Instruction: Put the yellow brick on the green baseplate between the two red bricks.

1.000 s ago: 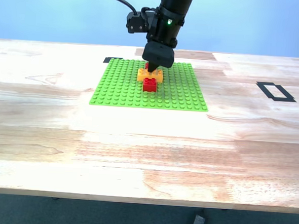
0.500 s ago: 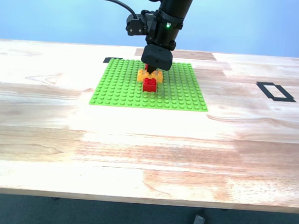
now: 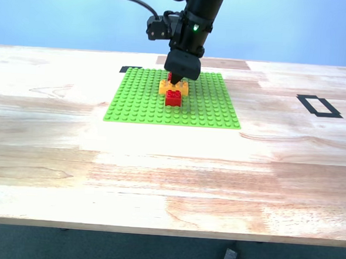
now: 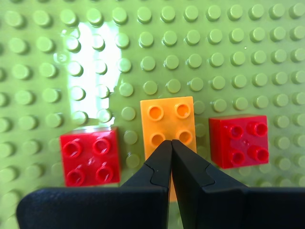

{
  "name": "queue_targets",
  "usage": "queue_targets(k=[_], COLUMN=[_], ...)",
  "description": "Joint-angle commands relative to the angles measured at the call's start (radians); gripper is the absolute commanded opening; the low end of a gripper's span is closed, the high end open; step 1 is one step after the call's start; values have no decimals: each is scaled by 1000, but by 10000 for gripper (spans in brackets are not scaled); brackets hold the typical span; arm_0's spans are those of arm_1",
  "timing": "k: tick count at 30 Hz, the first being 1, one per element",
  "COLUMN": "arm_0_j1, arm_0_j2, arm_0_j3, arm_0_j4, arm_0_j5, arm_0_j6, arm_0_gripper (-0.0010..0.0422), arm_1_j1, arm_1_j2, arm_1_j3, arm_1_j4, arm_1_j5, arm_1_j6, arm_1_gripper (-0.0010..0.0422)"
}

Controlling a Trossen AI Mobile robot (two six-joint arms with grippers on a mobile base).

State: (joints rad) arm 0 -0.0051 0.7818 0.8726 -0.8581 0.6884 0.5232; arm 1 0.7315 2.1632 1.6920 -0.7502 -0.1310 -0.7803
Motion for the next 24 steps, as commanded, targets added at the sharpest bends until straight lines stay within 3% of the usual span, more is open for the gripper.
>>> queue_targets(k=[1,10,20,24], arm_0_j1=[0,0,1,1], arm_0_j2=[-3,-28,-48,-62], arm_0_j3=[0,0,0,0], arm_0_j4=[1,13,103,195], arm_0_j5=[-1,-10,-12,-132], arm_0_j6=[0,-3,-29,-83], arm_0_gripper=[0,0,0,0], arm_1_j1=[-14,-96,-216,-292], arm_1_j2=[-74,-318,-749,-959], arm_1_j3=[5,-78,-383,-565], arm_1_j4=[21,46,229,342], arm_1_j5=[16,30,34,38], arm_1_j6=[-3,67,205,284], arm_1_gripper=[0,0,0,0])
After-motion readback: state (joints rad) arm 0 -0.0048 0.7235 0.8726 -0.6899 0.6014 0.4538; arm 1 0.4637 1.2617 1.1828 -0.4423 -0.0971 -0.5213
